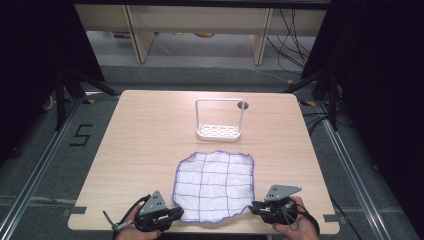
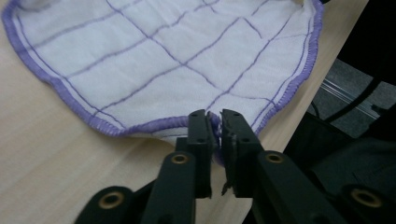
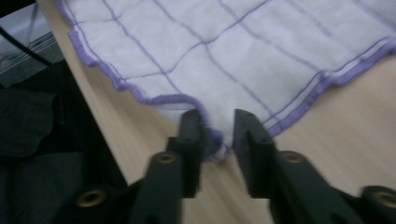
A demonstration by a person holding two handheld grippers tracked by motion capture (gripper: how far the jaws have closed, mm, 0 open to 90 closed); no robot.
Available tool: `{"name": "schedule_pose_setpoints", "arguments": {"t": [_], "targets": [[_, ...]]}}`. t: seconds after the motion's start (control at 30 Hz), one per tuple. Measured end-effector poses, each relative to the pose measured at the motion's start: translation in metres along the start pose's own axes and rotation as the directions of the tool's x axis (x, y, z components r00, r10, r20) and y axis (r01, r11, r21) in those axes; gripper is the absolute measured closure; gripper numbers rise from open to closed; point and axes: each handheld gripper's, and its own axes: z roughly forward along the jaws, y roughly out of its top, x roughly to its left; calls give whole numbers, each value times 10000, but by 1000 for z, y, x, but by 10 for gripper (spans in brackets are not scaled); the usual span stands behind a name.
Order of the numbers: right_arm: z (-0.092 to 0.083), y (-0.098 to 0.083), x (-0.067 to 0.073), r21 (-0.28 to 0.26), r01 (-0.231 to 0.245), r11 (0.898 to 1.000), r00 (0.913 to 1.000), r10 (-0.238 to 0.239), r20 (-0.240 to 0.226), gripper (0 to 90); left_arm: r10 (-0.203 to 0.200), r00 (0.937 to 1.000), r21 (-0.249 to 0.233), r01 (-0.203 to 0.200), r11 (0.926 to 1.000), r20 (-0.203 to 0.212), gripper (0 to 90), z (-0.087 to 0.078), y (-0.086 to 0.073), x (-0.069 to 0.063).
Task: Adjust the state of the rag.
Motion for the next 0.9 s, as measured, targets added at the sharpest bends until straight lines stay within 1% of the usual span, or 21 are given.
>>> {"name": "schedule_pose_setpoints", "arguments": {"t": [0.07, 0.13, 0.17, 0.2, 0.23, 0.27, 0.3, 0.33, 0.4, 0.43, 0.47, 0.5, 0.53, 0.57, 0.63, 0.67, 0.7, 0.77, 0.8, 0.87, 0.9], "targets": [[-4, 1, 0, 144, -133, 9998, 9999, 133, 36, 547, -238, 9996, -138, 240, 9996, 129, 668, -3, 2, 2], [-12, 4, -1, -37, -407, 9992, 9987, 406, -314, 493, -319, 9995, -438, 315, 9985, -80, 585, -12, 8, 8], [-16, 6, -4, -396, -354, 9986, 9993, 350, -109, 457, -583, 9982, -731, 571, 9957, -136, 547, -16, 12, 12], [-20, 9, -7, -596, -478, 9971, 9989, 479, 4, 424, -720, 9973, -944, 704, 9930, -136, 527, -20, 17, 17], [-24, 13, -8, -738, -817, 9939, 9966, 825, 75, 405, -779, 9966, -1074, 746, 9914, -269, 512, -24, 22, 23], [-26, 16, -13, -958, -669, 9931, 9974, 693, 212, 408, -875, 9950, -1225, 810, 9892, -490, 501, -26, 28, 29], [-28, 20, -14, -1104, -999, 9889, 9943, 1035, 274, 407, -674, 9954, -1111, 596, 9920, -677, 486, -27, 34, 38], [-29, 25, -18, -1194, -956, 9882, 9942, 1006, 370, 403, -645, 9936, -1160, 536, 9918, -924, 476, -25, 40, 46], [-25, 35, -28, -1417, -740, 9871, 9932, 858, 785, 401, -752, 9893, -1325, 585, 9895, -1247, 458, -15, 51, 62], [-21, 41, -33, -1473, -991, 9841, 9891, 1137, 936, 402, -709, 9867, -1241, 528, 9909, -1464, 458, -10, 56, 69], [-16, 46, -43, -1507, -845, 9850, 9879, 1026, 1165, 403, -627, 9864, -1084, 465, 9930, -1519, 458, -3, 60, 76], [-11, 50, -50, -1432, -1030, 9843, 9840, 1219, 1301, 408, -708, 9852, -1049, 547, 9930, -1561, 456, 4, 63, 81], [-6, 55, -59, -1412, -982, 9851, 9806, 1200, 1549, 417, -739, 9850, -862, 610, 9944, -1559, 447, 10, 67, 88], [0, 59, -65, -1383, -1346, 9812, 9754, 1558, 1562, 431, -751, 9832, -793, 625, 9949, -1664, 441, 16, 70, 93], [12, 67, -82, -1326, -1058, 9855, 9718, 1307, 1963, 447, -780, 9800, -686, 664, 9954, -1830, 433, 26, 77, 102], [18, 71, -88, -1233, -943, 9879, 9710, 1186, 2076, 458, -756, 9805, -563, 664, 9962, -1812, 434, 31, 80, 106], [23, 75, -94, -1112, -943, 9893, 9710, 1161, 2092, 460, -684, 9809, -384, 624, 9973, -1821, 436, 35, 82, 111], [32, 82, -101, -1132, -1078, 9877, 9673, 1305, 2175, 472, -899, 9791, -411, 837, 9956, -1823, 440, 42, 87, 120], [36, 85, -103, -1007, -1133, 9884, 9679, 1327, 2133, 476, -917, 9814, -370, 866, 9956, -1689, 446, 46, 88, 124], [42, 89, -106, -823, -1119, 9903, 9694, 1270, 2100, 476, -1069, 9808, -427, 1013, 9939, -1633, 446, 53, 92, 128], [45, 91, -107, -782, -1040, 9915, 9701, 1185, 2117, 476, -1016, 9831, -364, 971, 9946, -1522, 446, 56, 94, 128]]}}
